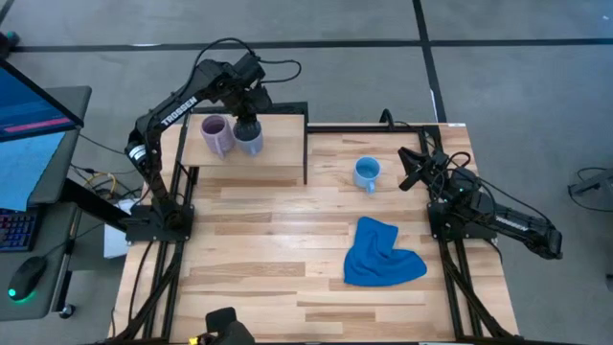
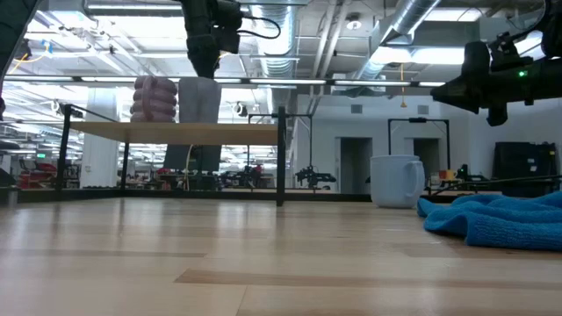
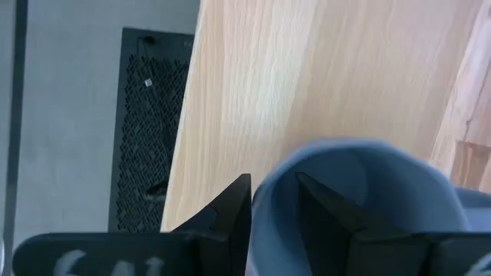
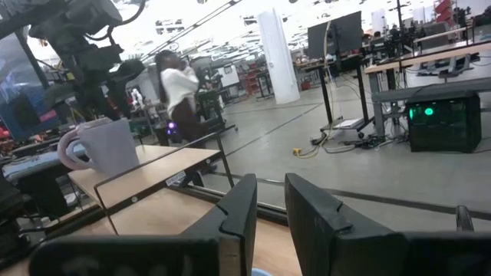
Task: Stack small to large cups/mugs on shelf
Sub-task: Put the violet cup on the shelf
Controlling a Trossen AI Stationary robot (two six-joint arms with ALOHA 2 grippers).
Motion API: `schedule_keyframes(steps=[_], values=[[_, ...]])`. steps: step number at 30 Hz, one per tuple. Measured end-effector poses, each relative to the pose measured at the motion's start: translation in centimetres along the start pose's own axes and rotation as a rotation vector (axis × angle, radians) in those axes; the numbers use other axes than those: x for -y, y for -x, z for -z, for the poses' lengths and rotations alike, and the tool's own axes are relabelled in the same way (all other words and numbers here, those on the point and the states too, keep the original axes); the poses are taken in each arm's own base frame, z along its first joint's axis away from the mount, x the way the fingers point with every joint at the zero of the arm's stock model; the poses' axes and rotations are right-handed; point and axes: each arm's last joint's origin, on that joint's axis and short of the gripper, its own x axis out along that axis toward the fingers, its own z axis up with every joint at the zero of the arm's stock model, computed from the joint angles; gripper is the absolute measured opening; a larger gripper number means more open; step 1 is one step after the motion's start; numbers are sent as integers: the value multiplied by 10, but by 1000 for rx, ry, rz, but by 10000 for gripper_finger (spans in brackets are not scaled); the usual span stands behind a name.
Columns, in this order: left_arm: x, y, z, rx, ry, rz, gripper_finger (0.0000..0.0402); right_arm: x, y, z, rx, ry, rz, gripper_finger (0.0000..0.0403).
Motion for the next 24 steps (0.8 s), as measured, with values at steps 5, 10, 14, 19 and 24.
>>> schedule_keyframes(steps=[5,10,14,19,24], values=[[4,0,-2,4,-21,3,90,0,0,0,-1,0,0,93],[10,0,-6,7,-38,10,90,0,0,0,-1,0,0,93],[14,0,-8,9,-61,14,90,0,0,0,-1,0,0,93],[16,0,-9,10,-81,15,90,0,0,0,-1,0,0,93],[15,0,-9,-4,-84,-9,90,0,0,0,-2,0,0,93]])
